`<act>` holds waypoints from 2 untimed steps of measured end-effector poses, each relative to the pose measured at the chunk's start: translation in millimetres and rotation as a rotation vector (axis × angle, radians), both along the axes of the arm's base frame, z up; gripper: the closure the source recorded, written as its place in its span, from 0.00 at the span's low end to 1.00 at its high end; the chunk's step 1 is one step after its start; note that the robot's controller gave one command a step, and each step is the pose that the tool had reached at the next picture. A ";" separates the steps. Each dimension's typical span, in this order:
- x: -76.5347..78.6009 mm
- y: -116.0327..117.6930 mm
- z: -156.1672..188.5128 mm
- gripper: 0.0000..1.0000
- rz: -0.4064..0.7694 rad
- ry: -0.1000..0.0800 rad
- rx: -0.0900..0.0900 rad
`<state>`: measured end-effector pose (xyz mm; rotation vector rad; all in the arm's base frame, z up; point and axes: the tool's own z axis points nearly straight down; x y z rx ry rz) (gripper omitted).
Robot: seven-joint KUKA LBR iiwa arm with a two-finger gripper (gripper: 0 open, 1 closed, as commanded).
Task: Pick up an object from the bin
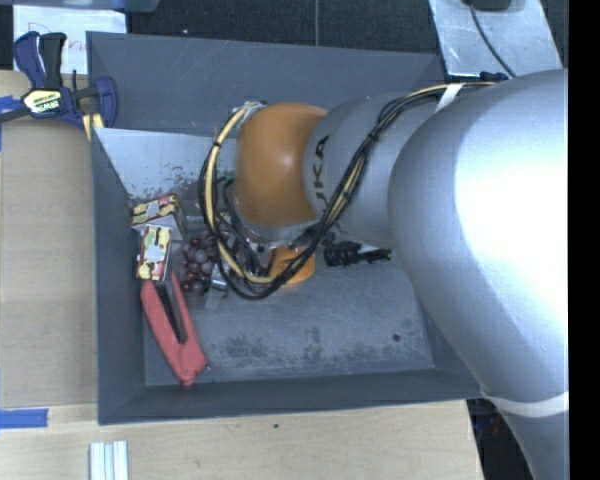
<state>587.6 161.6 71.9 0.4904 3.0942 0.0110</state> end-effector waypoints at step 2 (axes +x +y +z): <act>12.0 -3.6 2.1 1.00 0.058 -0.012 -0.001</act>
Offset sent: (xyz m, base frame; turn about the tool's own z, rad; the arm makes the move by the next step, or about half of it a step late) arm 0.0000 0.0000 0.0000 0.0000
